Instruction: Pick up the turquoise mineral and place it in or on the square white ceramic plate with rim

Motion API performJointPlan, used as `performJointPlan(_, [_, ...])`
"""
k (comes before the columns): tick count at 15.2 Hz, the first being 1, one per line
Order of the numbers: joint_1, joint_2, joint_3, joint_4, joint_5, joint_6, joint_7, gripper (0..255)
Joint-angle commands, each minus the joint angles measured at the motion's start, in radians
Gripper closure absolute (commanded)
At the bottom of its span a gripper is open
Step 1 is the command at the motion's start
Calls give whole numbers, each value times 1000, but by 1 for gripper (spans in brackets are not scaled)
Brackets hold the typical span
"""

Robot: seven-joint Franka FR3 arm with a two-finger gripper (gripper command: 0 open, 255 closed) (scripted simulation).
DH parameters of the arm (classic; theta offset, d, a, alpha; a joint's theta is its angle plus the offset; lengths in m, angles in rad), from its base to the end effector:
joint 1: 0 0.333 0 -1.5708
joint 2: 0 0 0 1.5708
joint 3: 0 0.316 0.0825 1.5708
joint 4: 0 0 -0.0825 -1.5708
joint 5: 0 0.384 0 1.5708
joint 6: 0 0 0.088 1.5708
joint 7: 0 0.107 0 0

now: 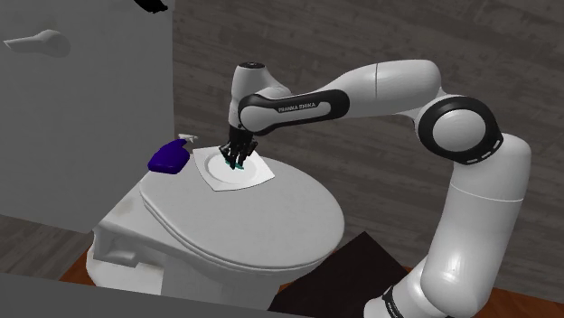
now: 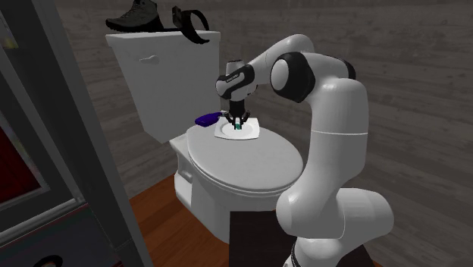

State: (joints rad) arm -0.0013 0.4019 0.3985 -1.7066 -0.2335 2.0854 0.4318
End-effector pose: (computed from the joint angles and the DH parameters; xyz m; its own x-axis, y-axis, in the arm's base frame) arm 0.6192 0.2197 0.3744 0.9982 0.0507 0.0319 0.0493 -0.9979 0.0426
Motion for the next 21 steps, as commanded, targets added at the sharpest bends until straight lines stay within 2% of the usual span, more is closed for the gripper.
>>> performJointPlan(1, [0, 0, 0, -1, 0, 2, 1, 255])
performJointPlan(5, [0, 0, 0, -1, 0, 2, 0, 255])
performJointPlan(6, [0, 0, 0, -1, 0, 2, 0, 0])
performJointPlan(11, [0, 0, 0, -1, 0, 2, 0, 0])
performJointPlan(15, [-2, -45, 12, 64, 25, -105, -16, 0])
performJointPlan(21, [-2, -45, 12, 64, 25, -105, -16, 0])
